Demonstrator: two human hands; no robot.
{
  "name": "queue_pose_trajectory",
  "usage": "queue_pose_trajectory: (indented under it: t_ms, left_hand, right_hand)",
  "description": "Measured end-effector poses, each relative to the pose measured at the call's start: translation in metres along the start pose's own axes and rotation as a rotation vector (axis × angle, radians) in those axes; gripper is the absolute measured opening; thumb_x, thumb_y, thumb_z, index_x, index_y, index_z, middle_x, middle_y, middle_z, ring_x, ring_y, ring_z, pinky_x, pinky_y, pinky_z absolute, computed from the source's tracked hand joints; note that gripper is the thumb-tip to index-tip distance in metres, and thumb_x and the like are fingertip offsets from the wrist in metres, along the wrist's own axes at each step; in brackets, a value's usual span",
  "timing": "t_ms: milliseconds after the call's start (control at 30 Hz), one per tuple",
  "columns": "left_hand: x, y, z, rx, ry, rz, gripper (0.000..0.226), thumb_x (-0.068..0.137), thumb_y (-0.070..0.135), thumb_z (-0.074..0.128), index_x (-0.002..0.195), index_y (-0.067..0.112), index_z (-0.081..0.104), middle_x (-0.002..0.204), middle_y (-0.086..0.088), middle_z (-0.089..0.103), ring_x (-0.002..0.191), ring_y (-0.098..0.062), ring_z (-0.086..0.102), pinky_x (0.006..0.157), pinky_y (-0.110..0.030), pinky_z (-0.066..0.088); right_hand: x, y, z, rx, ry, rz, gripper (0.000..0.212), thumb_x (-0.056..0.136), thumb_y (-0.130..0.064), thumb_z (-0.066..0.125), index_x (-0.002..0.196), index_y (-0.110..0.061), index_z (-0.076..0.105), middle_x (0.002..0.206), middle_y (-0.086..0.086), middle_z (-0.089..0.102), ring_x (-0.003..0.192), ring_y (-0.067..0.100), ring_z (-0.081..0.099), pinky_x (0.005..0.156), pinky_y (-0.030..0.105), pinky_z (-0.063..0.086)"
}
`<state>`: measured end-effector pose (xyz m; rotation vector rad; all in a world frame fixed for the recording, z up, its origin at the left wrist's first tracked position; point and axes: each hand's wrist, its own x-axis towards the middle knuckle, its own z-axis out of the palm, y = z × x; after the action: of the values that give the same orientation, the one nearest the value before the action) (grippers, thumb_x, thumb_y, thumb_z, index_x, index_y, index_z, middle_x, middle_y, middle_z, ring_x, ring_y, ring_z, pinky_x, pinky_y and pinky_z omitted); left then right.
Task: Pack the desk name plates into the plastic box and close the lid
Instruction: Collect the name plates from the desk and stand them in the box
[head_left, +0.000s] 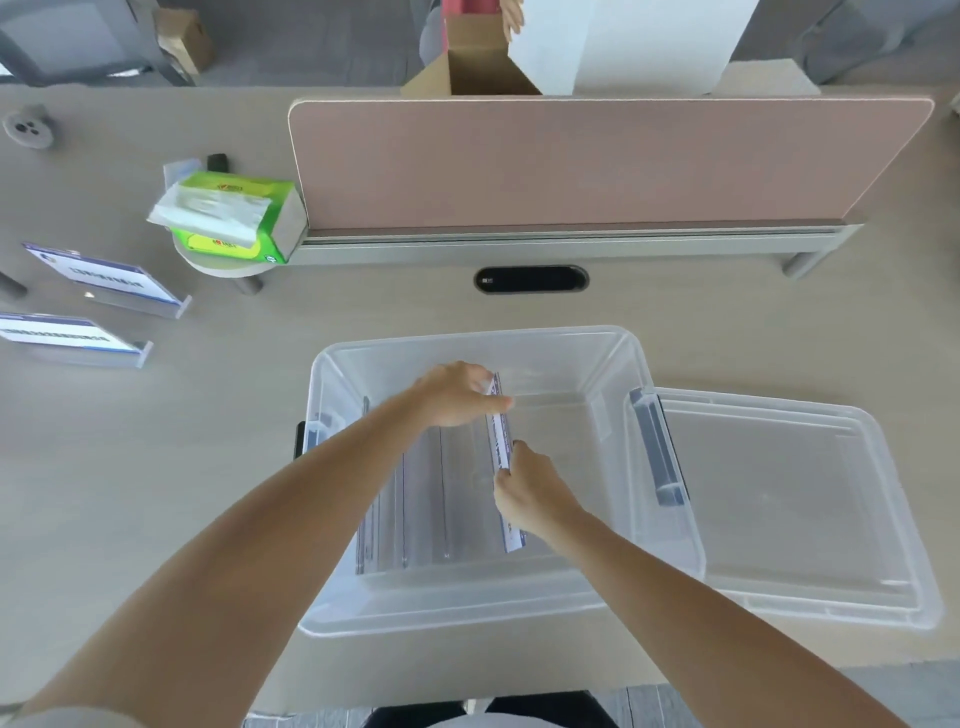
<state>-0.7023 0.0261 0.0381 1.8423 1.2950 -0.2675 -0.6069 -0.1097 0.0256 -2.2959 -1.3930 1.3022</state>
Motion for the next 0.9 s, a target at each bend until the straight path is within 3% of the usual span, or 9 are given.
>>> queue_pose_trajectory:
  t_ms: [67,167,267,333,433,733,833,900]
  left_hand:
    - [0.007,-0.005,0.003,0.013,-0.035,-0.018,0.061,0.087,0.061,0.055,0.139,0.029,0.053,0.137,0.01,0.059,0.128,-0.021,0.051,0.104,-0.037,0.04]
    - [0.015,-0.011,0.005,0.036,-0.031,-0.024,0.051,0.092,0.053,0.051,0.135,0.026,0.058,0.137,0.004,0.059,0.127,-0.023,0.052,0.096,-0.033,0.038]
    - [0.022,-0.015,0.002,0.042,-0.031,-0.034,0.046,0.094,0.049,0.049,0.129,0.022,0.063,0.131,0.0,0.062,0.122,-0.025,0.055,0.095,-0.035,0.04]
    - [0.026,-0.019,-0.001,0.049,-0.04,-0.041,0.041,0.095,0.047,0.049,0.121,0.021,0.067,0.123,-0.002,0.064,0.117,-0.026,0.057,0.094,-0.036,0.043]
    - [0.03,-0.023,-0.002,0.056,-0.055,-0.03,0.038,0.095,0.046,0.049,0.114,0.02,0.069,0.116,-0.002,0.065,0.111,-0.026,0.058,0.091,-0.037,0.044]
    - [0.03,-0.025,-0.005,0.025,-0.068,-0.043,0.037,0.097,0.039,0.051,0.12,0.015,0.068,0.123,-0.007,0.066,0.114,-0.027,0.059,0.096,-0.038,0.043]
    - [0.033,-0.027,-0.005,0.03,-0.067,-0.054,0.039,0.096,0.036,0.05,0.116,0.009,0.068,0.12,-0.012,0.067,0.113,-0.03,0.06,0.095,-0.04,0.044]
    - [0.034,-0.028,-0.005,0.039,-0.075,-0.051,0.03,0.095,0.035,0.05,0.104,0.012,0.068,0.107,-0.01,0.066,0.103,-0.028,0.061,0.091,-0.039,0.045]
  right_hand:
    - [0.003,0.0,0.006,-0.011,-0.009,-0.003,0.008,0.099,-0.015,0.039,0.102,-0.016,0.032,0.074,-0.001,0.039,0.083,0.027,0.046,0.074,0.034,0.04]
    - [0.006,-0.002,0.011,-0.023,-0.048,0.007,0.007,0.099,-0.015,0.039,0.102,-0.015,0.033,0.089,0.008,0.047,0.082,0.027,0.046,0.073,0.034,0.039]
    - [0.01,-0.002,0.011,-0.015,-0.115,0.053,0.008,0.097,-0.01,0.037,0.089,-0.011,0.036,0.081,0.006,0.045,0.066,0.022,0.045,0.056,0.029,0.035]
    - [0.012,-0.002,0.011,0.005,-0.17,0.075,0.005,0.096,-0.01,0.036,0.092,-0.008,0.038,0.081,0.007,0.046,0.061,0.017,0.042,0.049,0.029,0.028]
    - [0.012,-0.001,0.011,0.028,-0.192,0.061,0.007,0.094,-0.013,0.035,0.093,-0.008,0.04,0.085,0.007,0.047,0.062,0.018,0.042,0.05,0.031,0.03]
    - [0.011,-0.005,0.013,0.061,-0.23,0.051,0.015,0.093,-0.018,0.036,0.078,-0.016,0.033,0.081,0.004,0.045,0.06,0.018,0.041,0.053,0.031,0.032]
    - [0.012,-0.006,0.016,0.05,-0.229,0.055,0.009,0.092,-0.019,0.037,0.086,-0.013,0.038,0.084,0.006,0.049,0.062,0.019,0.044,0.054,0.031,0.033]
    - [0.012,-0.006,0.017,0.051,-0.226,0.057,0.01,0.092,-0.02,0.037,0.092,-0.011,0.042,0.089,0.007,0.052,0.064,0.02,0.046,0.056,0.031,0.035]
